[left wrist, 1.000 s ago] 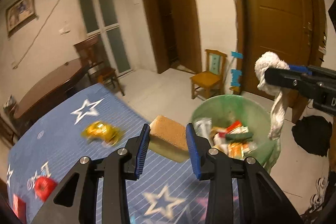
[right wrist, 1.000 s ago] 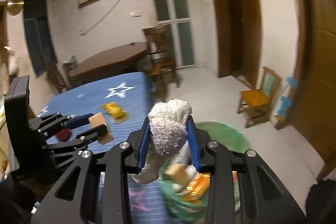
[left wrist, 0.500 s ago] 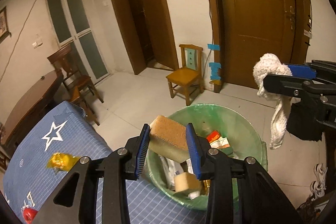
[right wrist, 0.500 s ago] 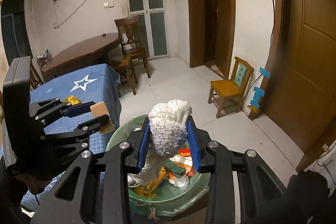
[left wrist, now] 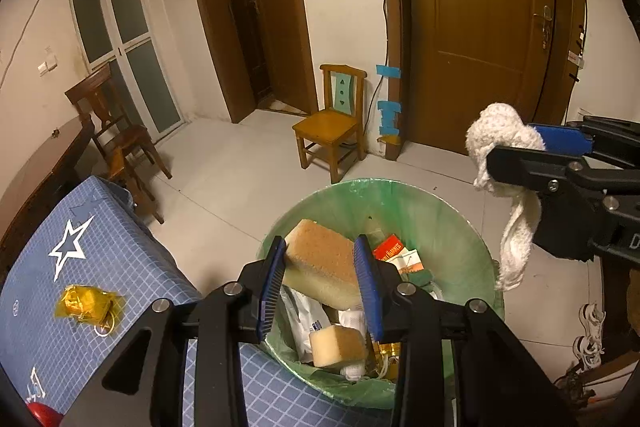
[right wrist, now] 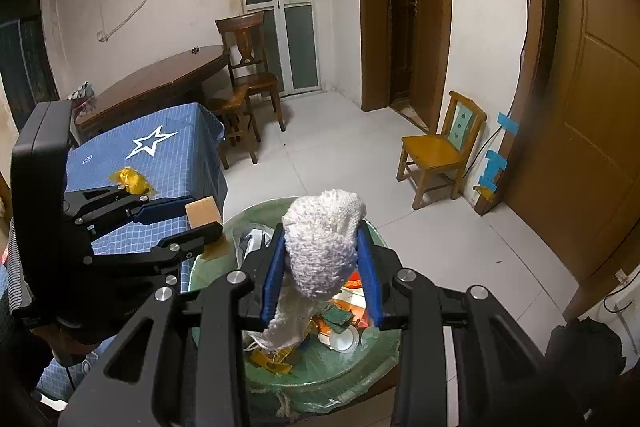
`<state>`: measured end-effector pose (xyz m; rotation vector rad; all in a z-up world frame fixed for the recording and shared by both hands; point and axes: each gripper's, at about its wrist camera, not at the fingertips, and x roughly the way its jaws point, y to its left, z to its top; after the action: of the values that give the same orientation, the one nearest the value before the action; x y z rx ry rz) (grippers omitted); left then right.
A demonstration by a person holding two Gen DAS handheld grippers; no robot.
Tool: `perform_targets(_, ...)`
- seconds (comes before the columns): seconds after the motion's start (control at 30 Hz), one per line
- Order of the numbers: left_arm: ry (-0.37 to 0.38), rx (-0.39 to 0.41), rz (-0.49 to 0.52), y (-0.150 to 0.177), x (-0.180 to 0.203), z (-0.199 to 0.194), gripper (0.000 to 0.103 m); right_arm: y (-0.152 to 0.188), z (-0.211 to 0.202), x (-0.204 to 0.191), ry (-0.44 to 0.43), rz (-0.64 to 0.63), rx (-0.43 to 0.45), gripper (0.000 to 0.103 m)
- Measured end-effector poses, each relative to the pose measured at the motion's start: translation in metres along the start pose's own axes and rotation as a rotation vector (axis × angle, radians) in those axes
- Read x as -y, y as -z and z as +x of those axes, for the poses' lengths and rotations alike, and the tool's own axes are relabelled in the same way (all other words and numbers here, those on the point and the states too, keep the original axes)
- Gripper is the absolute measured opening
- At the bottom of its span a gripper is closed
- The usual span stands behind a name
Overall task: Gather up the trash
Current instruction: 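Open both tools to drop the sponge and towel into the bin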
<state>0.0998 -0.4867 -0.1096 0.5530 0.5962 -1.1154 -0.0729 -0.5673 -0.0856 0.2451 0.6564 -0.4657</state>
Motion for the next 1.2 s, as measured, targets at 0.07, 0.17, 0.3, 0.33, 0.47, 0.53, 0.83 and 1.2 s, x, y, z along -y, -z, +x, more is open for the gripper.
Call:
perform_targets(0.07, 0.001, 0.0, -0.001, 0.002, 0.001, -0.001, 0.037, -0.002, 0.002, -0.001, 0.0, -0.003, -0.004, 0.032)
perform_targets(0.17, -0.001, 0.001, 0.001, 0.002, 0.001, -0.001, 0.037, -0.003, 0.005, -0.002, 0.002, -0.009, -0.008, 0.032)
perform_targets(0.3, -0.001, 0.0, -0.003, 0.001, -0.001, 0.0, 0.037, -0.006, 0.008, -0.002, 0.008, -0.01, -0.011, 0.033)
perform_targets(0.33, -0.002, 0.001, -0.005, 0.002, -0.001, 0.001, 0.037, -0.007, 0.008, -0.002, 0.007, -0.007, -0.011, 0.033)
perform_targets(0.47, -0.005, -0.02, -0.045, 0.0, -0.008, 0.007, 0.069, -0.006, 0.014, -0.001, -0.013, 0.002, -0.016, 0.052)
perform_targets(0.53, -0.01, -0.019, -0.053, -0.002, -0.011, 0.009, 0.07, -0.005, 0.015, 0.001, -0.022, 0.01, -0.009, 0.054)
perform_targets(0.83, -0.009, -0.014, -0.061, 0.0, -0.02, -0.001, 0.07, -0.004, 0.007, 0.003, -0.009, 0.02, 0.009, 0.054)
perform_targets(1.2, 0.024, -0.08, -0.007, 0.017, 0.01, -0.022, 0.07, 0.021, -0.015, 0.008, 0.058, 0.071, -0.031, 0.072)
